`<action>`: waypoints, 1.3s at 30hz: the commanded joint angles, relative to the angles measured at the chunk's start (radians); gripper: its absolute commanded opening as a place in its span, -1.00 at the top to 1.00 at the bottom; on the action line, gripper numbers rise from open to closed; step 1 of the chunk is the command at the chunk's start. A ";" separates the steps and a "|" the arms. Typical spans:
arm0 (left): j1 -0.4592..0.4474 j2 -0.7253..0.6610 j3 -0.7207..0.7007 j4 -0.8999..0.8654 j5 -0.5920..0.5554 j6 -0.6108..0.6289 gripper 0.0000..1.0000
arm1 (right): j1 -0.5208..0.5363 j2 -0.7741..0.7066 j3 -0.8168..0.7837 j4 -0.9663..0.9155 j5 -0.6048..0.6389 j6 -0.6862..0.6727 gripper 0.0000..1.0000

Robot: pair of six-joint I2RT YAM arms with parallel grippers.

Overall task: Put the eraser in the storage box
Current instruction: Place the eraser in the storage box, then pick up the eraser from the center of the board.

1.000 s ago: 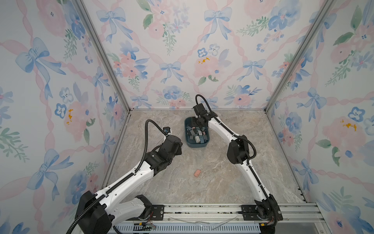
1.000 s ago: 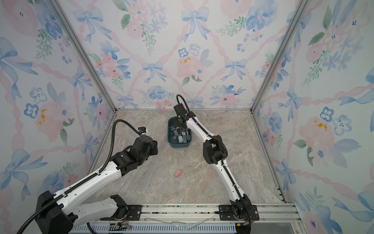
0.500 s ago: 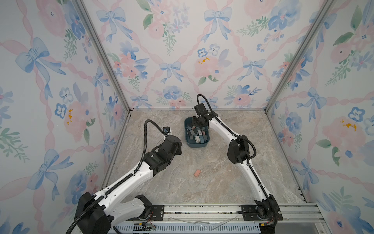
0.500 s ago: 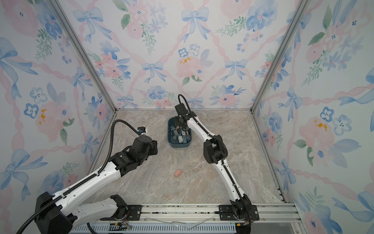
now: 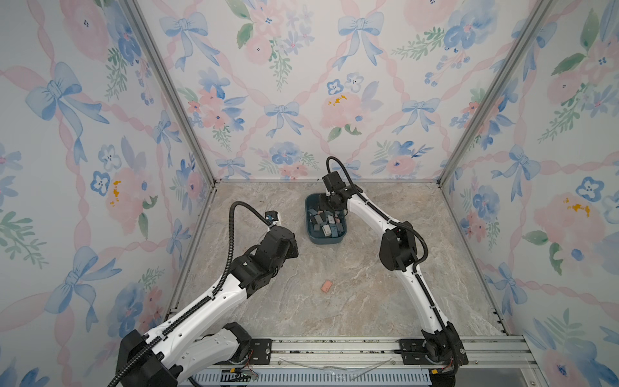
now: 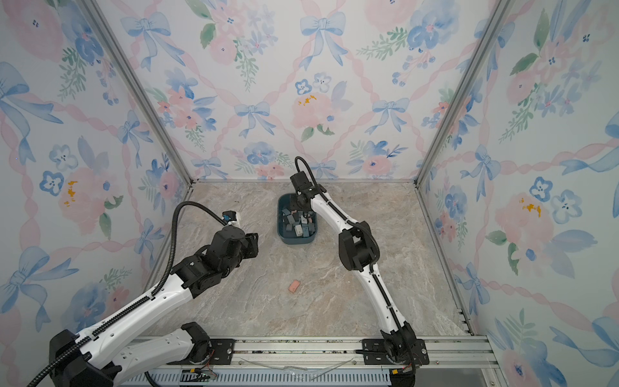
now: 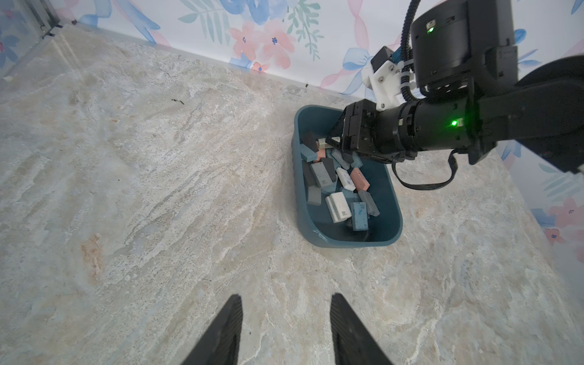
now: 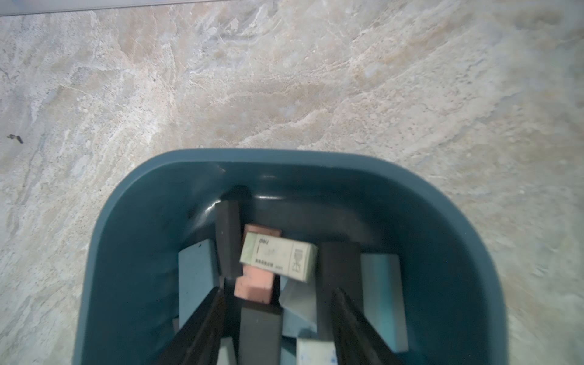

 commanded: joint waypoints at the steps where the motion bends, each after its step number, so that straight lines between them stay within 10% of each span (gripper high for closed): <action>1: 0.000 -0.029 -0.028 0.010 0.045 0.007 0.04 | 0.012 -0.168 -0.093 0.070 0.008 -0.027 -0.14; 23: -0.216 0.093 -0.077 -0.065 0.161 0.088 0.00 | 0.010 -0.878 -0.958 0.357 -0.001 -0.043 -0.14; 39: -0.352 0.421 0.028 -0.063 0.178 0.158 -0.19 | -0.024 -1.129 -1.233 0.385 0.032 -0.017 -0.18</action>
